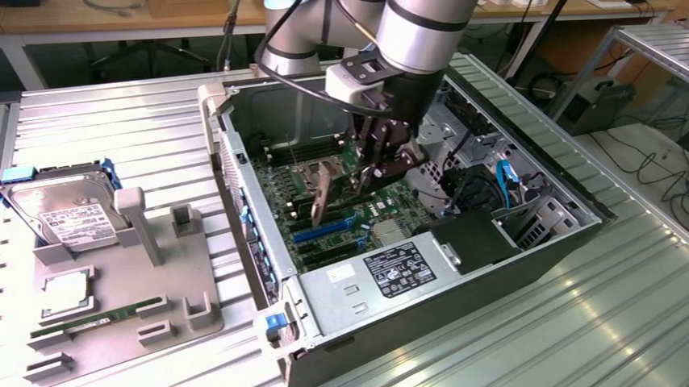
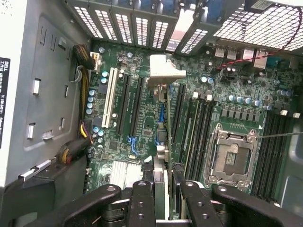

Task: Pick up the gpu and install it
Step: 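Insert the gpu into the slot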

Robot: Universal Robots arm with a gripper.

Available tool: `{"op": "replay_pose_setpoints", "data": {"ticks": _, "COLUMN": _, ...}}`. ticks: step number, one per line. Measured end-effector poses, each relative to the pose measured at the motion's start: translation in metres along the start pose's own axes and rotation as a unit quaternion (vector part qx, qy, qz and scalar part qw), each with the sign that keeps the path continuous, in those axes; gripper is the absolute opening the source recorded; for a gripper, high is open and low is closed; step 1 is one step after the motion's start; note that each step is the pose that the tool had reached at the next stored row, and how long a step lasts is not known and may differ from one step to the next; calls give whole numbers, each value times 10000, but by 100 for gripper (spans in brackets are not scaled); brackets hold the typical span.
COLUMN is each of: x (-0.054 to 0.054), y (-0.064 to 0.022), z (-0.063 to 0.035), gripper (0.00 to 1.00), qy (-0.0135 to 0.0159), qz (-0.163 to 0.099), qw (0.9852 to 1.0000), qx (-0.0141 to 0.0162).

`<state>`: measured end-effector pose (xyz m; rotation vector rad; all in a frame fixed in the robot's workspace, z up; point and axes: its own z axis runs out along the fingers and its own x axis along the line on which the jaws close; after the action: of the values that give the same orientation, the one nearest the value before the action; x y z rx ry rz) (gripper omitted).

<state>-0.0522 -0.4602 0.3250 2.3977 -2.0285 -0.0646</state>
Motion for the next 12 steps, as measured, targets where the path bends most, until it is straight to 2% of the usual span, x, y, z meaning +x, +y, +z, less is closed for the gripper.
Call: {"op": "replay_pose_setpoints", "data": {"ticks": 12, "x": 28, "y": 50, "z": 8, "gripper": 27, "qy": -2, "qz": 0, "qw": 10000, "qx": 0}}
